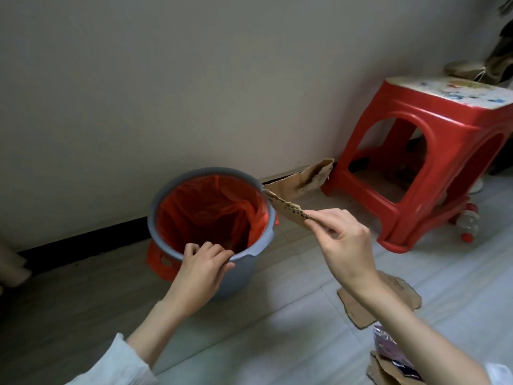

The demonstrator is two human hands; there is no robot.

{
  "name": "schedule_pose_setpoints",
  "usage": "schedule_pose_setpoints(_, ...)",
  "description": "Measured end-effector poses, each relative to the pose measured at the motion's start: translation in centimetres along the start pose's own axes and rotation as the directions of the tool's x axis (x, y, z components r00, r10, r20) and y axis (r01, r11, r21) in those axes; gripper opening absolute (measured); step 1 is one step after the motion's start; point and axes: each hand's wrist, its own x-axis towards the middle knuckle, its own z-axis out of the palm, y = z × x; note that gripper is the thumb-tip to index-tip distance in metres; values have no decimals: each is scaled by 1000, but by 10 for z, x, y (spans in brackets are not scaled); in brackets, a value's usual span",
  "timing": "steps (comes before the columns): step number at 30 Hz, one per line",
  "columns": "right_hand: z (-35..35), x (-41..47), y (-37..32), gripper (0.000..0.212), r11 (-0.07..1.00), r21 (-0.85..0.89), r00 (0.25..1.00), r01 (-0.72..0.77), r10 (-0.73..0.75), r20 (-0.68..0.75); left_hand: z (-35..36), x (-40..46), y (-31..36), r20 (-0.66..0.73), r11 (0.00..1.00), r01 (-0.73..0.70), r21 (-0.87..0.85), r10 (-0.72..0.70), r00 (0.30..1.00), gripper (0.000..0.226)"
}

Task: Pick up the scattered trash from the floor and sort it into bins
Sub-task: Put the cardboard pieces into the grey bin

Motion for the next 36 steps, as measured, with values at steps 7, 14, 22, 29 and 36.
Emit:
schedule_pose_setpoints(7,5,0,2,24,904,-270,939,332,-288,188,14,1,46,-17,968,-250,-37,250,968,27)
schedule_pose_setpoints(14,32,-14,28,33,850,-450,781,274,77,620,27,5,75,-86,919,-366,-145,357,930,22)
schedule_pose_setpoints(22,-27,-33,47,30,971,-238,961,-28,91,260,28,1,63,-180,962,-186,-200,150,972,28)
schedule_pose_setpoints(29,-81,-136,151,41,625,-613,657,-483,721,217,42,19,105,-168,959,-219,-179,190,967,45)
schedule_pose_setpoints(36,-88,-214,192,97,418,-870,317,-263,889,331,63,22,142,-37,936,-329,-126,327,944,50)
